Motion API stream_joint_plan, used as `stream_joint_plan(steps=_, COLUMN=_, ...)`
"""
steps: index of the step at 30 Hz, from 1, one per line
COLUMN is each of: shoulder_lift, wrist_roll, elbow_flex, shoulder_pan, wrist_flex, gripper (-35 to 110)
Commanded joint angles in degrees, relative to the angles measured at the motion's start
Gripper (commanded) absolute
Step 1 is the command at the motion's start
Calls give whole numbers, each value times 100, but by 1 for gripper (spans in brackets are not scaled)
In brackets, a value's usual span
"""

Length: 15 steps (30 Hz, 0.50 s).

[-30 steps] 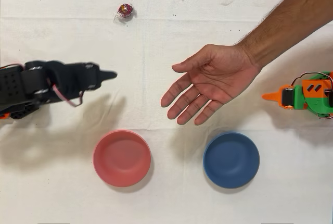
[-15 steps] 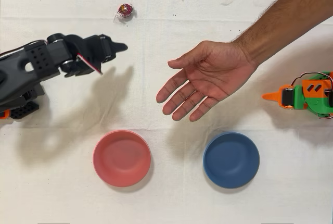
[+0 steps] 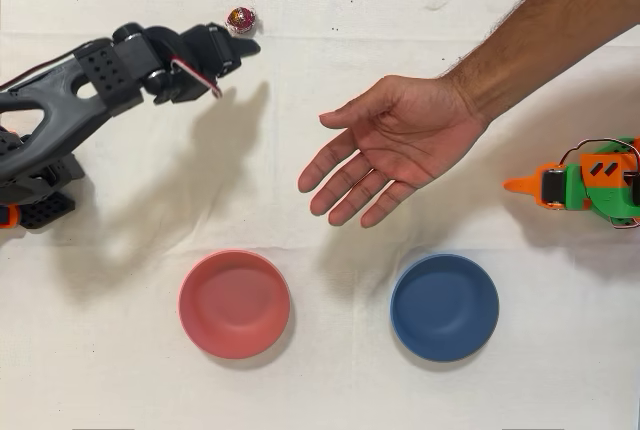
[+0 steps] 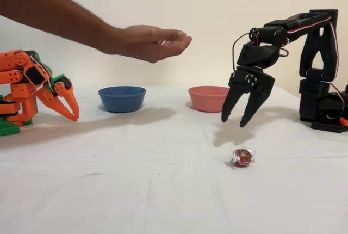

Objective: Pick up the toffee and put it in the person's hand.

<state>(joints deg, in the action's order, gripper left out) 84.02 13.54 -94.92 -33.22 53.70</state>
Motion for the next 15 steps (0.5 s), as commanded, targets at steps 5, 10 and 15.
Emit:
stream_joint_plan(steps=5, shoulder_lift=-360, wrist_roll=167, elbow_flex=791, shoulder_pan=-492, wrist_flex=-149, gripper=24)
stream_joint_plan(steps=10, shoulder_lift=-738, wrist_roll=237, elbow_flex=1169, shoulder_pan=-615, wrist_flex=-211, gripper=24)
stream_joint_plan(steps=15, shoulder_lift=-1028, wrist_roll=325, elbow_flex=1529, shoulder_pan=-659, wrist_flex=-211, gripper=25)
